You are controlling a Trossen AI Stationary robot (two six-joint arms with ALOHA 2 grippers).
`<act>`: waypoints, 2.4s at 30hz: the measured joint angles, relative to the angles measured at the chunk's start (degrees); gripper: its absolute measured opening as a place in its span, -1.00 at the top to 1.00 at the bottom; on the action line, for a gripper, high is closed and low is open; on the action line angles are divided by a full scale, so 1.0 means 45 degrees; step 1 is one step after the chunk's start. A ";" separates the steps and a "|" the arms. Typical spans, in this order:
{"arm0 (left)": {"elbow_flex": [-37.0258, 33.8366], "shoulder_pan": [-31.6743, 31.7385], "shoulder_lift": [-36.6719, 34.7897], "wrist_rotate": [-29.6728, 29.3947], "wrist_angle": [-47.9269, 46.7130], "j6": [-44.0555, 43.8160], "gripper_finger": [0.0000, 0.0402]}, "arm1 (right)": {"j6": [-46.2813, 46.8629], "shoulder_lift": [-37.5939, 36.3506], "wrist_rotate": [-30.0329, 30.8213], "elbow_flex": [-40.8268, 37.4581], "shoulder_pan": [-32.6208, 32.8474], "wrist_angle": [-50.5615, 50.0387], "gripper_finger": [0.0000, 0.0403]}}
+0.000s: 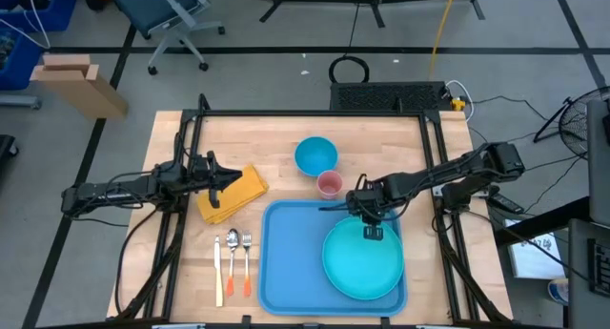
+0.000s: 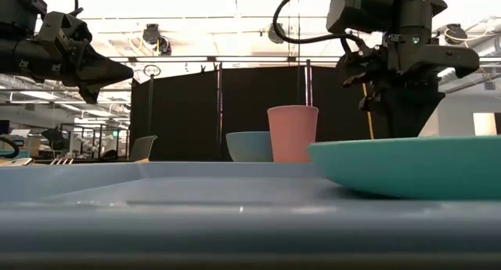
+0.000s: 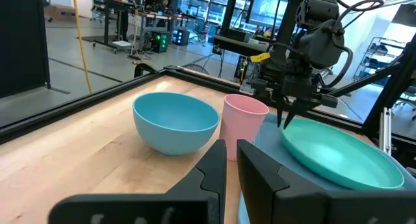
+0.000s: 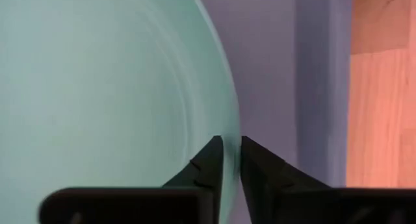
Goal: Set up tray
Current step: Put the blue plate on the blue serving tray, then put the blue bowl on the blue plate
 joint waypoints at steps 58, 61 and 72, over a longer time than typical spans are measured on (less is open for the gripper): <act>0.4336 0.0649 0.5138 -0.3036 -0.0994 -0.0549 0.93 | -0.3916 -1.1510 -0.0094 -1.1464 -0.4297 1.7993 1.00; 0.6504 0.1338 0.8105 -0.3026 -0.1753 0.0046 0.97 | -0.3909 -1.1507 -0.0100 -1.1467 -0.4299 1.8051 1.00; 1.6114 0.3343 1.8112 -0.1379 -0.6729 0.3147 0.91 | -0.3732 -1.1506 -0.0115 -1.1489 -0.4299 1.8047 1.00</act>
